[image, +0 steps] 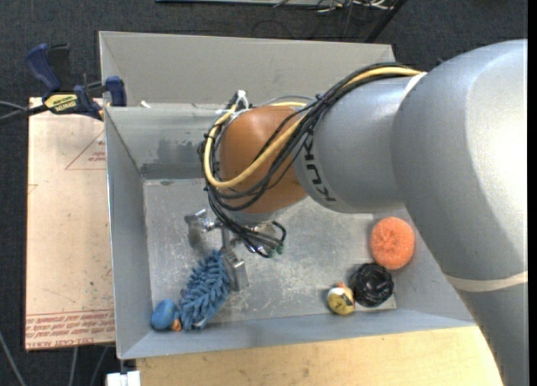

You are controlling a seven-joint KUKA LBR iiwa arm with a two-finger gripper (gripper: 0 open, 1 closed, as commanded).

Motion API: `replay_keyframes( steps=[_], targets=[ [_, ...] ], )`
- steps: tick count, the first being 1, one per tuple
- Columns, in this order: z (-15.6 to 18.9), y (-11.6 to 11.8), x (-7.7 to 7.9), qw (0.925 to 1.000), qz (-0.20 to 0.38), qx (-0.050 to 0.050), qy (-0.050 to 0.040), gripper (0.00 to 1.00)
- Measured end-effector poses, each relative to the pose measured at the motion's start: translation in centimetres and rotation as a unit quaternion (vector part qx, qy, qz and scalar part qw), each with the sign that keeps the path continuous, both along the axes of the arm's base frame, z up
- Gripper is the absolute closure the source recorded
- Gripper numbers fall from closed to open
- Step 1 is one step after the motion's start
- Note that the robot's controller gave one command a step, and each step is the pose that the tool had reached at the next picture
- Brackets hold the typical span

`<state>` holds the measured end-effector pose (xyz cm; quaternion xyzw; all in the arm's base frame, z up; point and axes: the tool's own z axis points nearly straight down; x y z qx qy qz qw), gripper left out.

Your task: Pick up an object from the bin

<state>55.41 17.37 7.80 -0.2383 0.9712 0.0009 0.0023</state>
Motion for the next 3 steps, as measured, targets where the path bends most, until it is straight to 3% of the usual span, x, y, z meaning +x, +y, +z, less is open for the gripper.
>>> replay_keyframes(
  steps=[1, 2, 3],
  targets=[
    [0.3, -2.8, 2.1, 0.9998, 0.017, 0.001, -0.0032, 1.0],
    [0.3, -2.8, 2.1, 0.9998, 0.017, 0.001, -0.0032, 1.0],
    [2.5, -2.6, 2.1, 0.9997, 0.023, 0.0, 0.0027, 1.0]
  ],
)
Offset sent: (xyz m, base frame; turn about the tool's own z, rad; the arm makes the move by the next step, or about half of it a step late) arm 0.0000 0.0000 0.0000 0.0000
